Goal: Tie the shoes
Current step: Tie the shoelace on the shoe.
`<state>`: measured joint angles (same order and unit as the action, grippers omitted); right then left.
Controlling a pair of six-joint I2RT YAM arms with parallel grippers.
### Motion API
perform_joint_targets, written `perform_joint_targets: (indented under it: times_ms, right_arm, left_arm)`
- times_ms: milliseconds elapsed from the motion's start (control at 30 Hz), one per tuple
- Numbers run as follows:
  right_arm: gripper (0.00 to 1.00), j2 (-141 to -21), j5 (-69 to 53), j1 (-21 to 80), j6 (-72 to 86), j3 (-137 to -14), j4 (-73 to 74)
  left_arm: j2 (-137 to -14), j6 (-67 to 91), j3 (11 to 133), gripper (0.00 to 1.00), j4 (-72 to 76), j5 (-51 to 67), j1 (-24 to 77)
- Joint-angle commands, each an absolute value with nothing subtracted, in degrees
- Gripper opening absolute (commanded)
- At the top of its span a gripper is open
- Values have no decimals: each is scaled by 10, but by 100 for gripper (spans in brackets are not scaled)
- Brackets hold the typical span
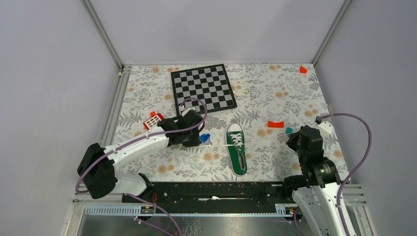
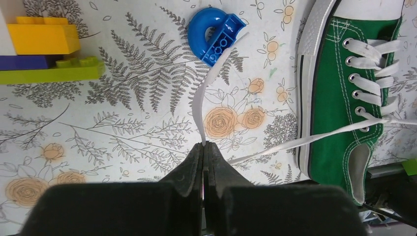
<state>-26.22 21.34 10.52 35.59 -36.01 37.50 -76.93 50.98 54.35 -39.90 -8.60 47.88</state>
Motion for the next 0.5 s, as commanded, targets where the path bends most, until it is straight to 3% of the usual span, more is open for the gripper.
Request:
perform_joint_targets:
  times_ms: [0,167,467]
  right_arm:
    - [0,-229,178,98,350,-383,417]
    - [0,-215,88,98,378,-368,429]
    - [0,-222,162,98,361,-319,419]
  left_arm:
    - [-740,479,567,0,-448,-119,471]
    - [-746,475,592,0,-452,-116,468]
    - [-776,476,576,0,-431,-97,462]
